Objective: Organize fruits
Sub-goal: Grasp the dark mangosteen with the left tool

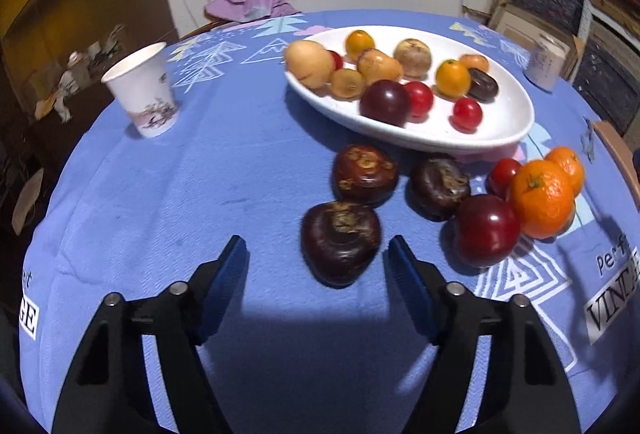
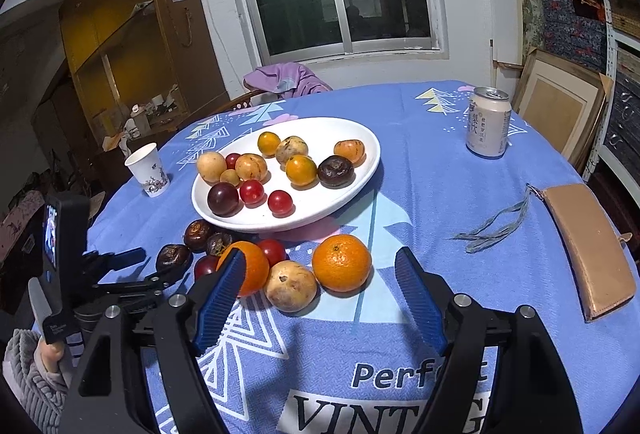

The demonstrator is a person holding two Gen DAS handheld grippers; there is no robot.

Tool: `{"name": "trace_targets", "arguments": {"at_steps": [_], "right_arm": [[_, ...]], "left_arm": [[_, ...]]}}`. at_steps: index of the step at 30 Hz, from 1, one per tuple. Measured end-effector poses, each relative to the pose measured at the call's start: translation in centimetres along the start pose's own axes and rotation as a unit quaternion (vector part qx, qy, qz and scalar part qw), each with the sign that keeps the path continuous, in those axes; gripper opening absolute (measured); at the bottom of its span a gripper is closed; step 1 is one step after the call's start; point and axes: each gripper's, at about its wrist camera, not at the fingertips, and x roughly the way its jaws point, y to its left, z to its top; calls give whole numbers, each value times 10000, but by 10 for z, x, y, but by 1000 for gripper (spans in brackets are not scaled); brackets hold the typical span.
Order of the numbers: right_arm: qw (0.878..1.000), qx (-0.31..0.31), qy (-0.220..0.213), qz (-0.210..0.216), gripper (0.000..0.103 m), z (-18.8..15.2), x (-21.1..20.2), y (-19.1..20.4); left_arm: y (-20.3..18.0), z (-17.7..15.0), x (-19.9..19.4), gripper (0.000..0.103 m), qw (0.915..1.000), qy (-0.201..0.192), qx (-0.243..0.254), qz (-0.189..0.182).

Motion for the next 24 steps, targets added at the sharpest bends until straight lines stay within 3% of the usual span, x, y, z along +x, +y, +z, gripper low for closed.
{"name": "trace_targets", "arguments": {"at_steps": [7,9,14,24], "right_arm": [[9979,-641,-17,-44,78,-10,5,27],[9960,-887,-33,-74,78,-13,7,36],[9917,-1286,1,-77,78,-19,17,54],[9888,-1475,220,107,71,-15,45,73]], "left_arm": [[-6,2,3,70,9998,-25,79,-185],[-5,1,5,59,9998,38,51,-187],[-3,1,8,48,9997,112,-9,-219],[-6,0,7,46,9998,96,56,-170]]}}
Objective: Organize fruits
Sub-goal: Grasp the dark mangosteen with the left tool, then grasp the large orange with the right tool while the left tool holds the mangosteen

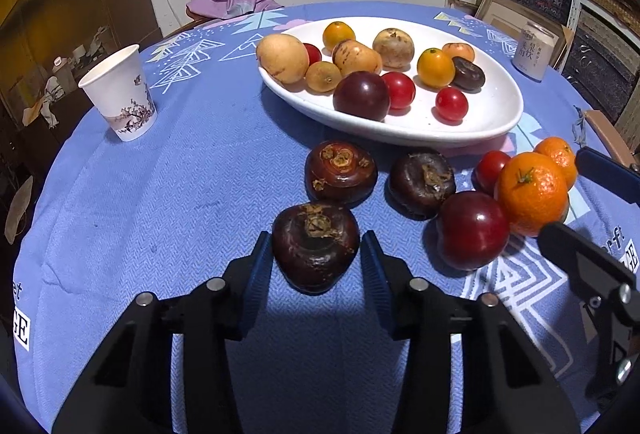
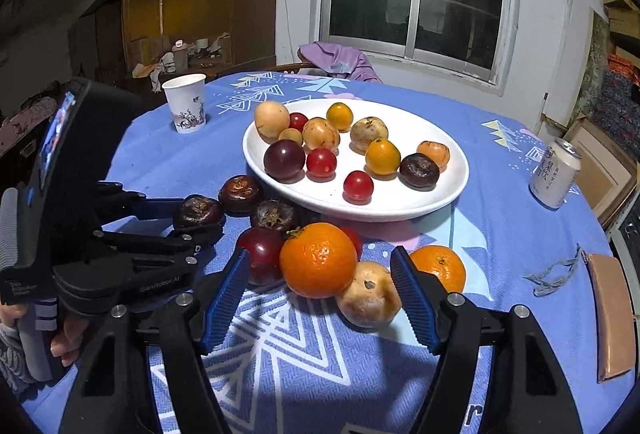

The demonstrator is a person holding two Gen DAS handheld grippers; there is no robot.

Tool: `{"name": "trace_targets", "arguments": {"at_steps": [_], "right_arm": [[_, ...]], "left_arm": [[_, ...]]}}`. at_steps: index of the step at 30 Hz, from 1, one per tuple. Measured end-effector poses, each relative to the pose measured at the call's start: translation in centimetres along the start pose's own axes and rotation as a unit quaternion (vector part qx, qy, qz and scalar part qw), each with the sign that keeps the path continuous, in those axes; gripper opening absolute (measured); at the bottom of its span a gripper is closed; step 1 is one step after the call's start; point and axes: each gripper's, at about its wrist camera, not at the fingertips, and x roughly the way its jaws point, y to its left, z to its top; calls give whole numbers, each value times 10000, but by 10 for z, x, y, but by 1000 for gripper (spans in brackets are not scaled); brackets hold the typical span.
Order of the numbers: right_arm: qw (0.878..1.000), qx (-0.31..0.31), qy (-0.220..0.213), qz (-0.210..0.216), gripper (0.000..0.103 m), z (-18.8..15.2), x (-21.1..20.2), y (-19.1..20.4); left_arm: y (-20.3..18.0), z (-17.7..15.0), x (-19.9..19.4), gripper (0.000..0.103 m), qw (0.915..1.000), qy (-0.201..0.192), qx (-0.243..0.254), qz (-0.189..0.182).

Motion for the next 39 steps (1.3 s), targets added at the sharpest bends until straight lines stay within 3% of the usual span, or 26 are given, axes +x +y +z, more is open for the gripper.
{"name": "trace_targets", "arguments": {"at_steps": [12,19,23,33,39], "right_arm": [[9992,178,318,185,46,1,20,-4],[9987,323,293,252,45,0,13,-7],[9976,644,27,262,45,2,-7,-24],[9874,1568,-198,88,45,-3,-35,-72],[9842,1736,-275,239,45,7,-43,-85]], "left_arm": [[0,0,0,45,10000,3,-4,3],[2,-1,-2,43,10000,-14,-66,-2],[5,-2,-7,43,9999,-103,-135,-2],[7,-4,-48,43,9969,-687,-372,-62],[-7,19,-67,43,9960,-763,-304,-352]]}}
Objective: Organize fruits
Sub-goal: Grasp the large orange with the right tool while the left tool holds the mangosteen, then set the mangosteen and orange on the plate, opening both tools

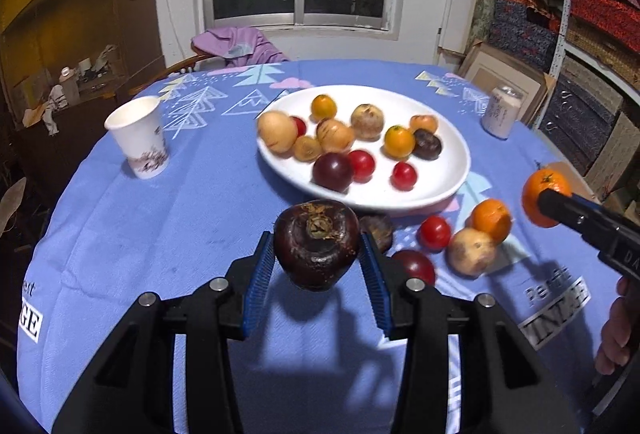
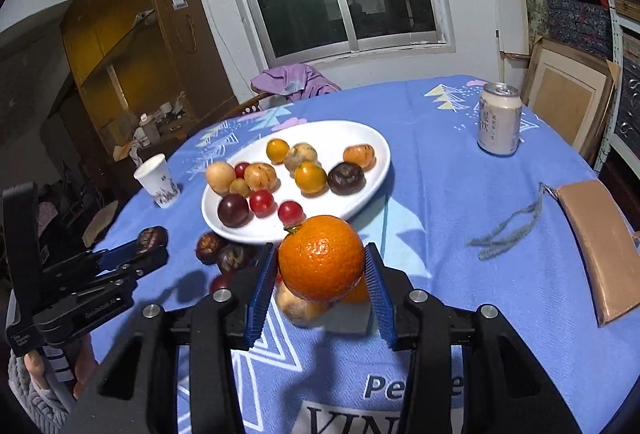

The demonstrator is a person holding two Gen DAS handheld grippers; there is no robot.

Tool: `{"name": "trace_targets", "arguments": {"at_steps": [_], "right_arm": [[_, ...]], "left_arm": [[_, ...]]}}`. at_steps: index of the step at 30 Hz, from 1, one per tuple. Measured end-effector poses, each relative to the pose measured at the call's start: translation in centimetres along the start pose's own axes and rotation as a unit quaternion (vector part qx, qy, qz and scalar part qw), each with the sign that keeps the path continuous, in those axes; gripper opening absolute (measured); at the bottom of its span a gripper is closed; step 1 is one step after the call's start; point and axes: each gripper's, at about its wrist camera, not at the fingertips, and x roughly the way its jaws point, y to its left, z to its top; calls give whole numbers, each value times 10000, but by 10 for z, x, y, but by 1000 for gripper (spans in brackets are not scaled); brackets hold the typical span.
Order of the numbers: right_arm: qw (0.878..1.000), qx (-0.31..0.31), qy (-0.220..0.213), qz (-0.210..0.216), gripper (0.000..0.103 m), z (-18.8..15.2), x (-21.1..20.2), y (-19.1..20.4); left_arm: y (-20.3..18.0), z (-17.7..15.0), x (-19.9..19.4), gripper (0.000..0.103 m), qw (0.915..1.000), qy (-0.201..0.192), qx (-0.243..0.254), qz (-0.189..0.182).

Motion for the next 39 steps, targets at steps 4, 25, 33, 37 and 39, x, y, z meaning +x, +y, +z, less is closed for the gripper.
{"name": "trace_targets", "arguments": {"at_steps": [4,25,33,37,39], "right_arm": [[9996,-65,-270,-92,45,46,-7,0],[9936,-696,871,-173,45,62,116,9],[9914,-613,1136,-222,46,52,129,6],[9945,-438,946,-115,59,58,116,1],[9970,-341,699,-20,66,64,101,0]], "left_arm": [[-16,43,2,43,9998,-144,60,-79],[-32,114,143,43,9982,549,-158,-154],[-40,119,147,49,9986,524,-25,-121],[-30,121,127,52,9990,431,-140,-56],[-20,121,106,63,9992,313,-232,23]]}}
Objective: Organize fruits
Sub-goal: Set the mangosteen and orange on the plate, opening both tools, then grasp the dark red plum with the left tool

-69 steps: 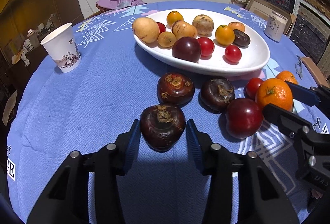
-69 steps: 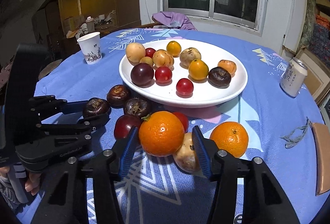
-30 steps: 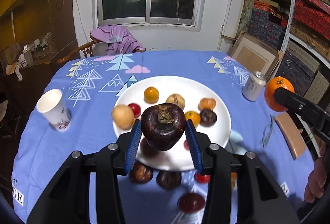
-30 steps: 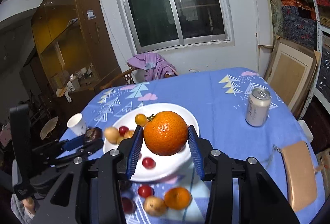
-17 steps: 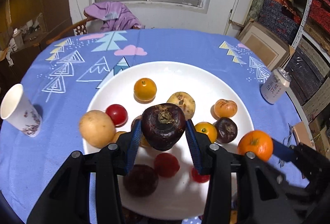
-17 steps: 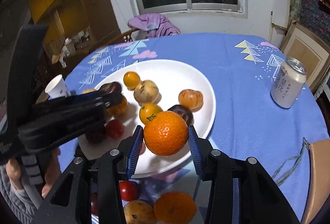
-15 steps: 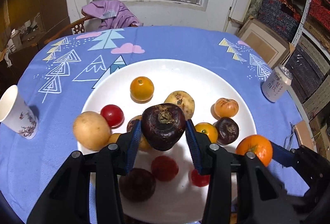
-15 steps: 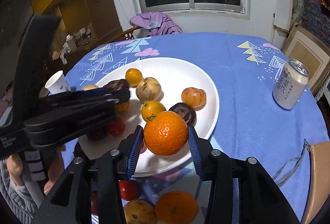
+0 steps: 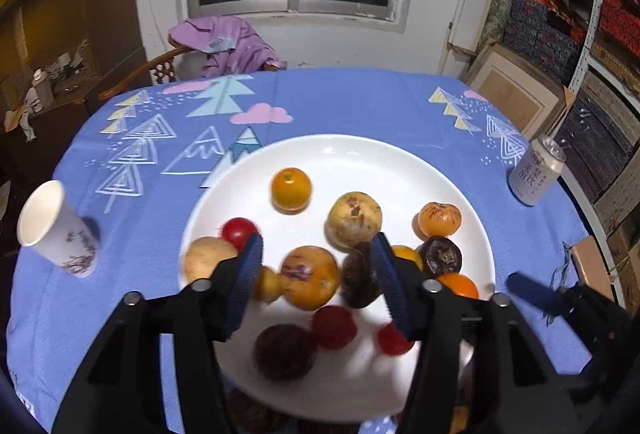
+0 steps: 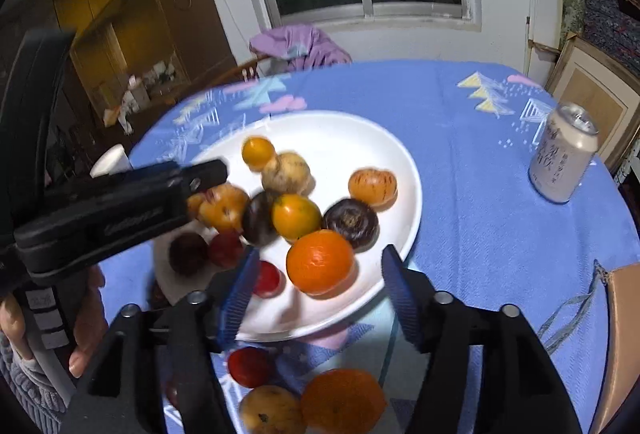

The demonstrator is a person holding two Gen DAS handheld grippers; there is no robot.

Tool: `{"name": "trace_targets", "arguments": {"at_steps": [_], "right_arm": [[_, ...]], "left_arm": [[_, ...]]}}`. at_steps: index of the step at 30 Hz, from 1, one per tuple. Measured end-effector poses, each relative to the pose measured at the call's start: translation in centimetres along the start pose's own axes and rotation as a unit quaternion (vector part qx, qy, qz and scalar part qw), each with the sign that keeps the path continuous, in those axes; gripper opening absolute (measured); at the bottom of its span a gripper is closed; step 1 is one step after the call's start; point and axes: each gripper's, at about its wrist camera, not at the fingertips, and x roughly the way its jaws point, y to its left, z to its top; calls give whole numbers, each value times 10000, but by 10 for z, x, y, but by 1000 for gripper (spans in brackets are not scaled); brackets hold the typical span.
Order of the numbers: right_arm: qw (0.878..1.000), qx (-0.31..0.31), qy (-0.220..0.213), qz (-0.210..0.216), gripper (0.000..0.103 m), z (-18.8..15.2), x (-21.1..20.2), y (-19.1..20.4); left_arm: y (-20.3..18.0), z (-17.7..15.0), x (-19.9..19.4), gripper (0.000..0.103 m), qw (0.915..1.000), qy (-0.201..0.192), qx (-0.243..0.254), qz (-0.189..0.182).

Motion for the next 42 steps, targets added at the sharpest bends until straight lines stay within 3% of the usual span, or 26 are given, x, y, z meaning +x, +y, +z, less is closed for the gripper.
{"name": "trace_targets", "arguments": {"at_steps": [4,8,14,17,20,23,33,36,42], "right_arm": [[9993,93,-330,115,66,-1,-33,-2],[9976,279,-615,183,70,-18,-64,-4],[9956,409,-805,-259,84,-59,-89,-11],[9944,468,-857,-405,85,-70,-97,-18],[9922,672,-989,-364,89,-72,-105,-28],[9920,732,-961,-356,89,-70,-103,-34],[9933,636,-865,-417,89,-71,-99,-32],[9939,654,-773,-443,89,-71,-93,-34],[9947,667,-620,-481,89,-73,-86,-35]], "left_arm": [[21,-17,-46,64,9995,-277,-134,109],[33,-58,-81,64,9991,-337,-176,184],[14,-124,-84,65,9998,-69,121,159],[-3,-140,-76,65,9990,2,420,176],[-16,-149,-74,66,9979,-41,637,93],[-22,-151,-76,78,9971,-187,726,135],[-41,-155,-65,78,9940,-81,1088,40],[-36,-154,-60,70,9951,17,986,-48],[-35,-154,-58,62,9951,69,927,-325]]}}
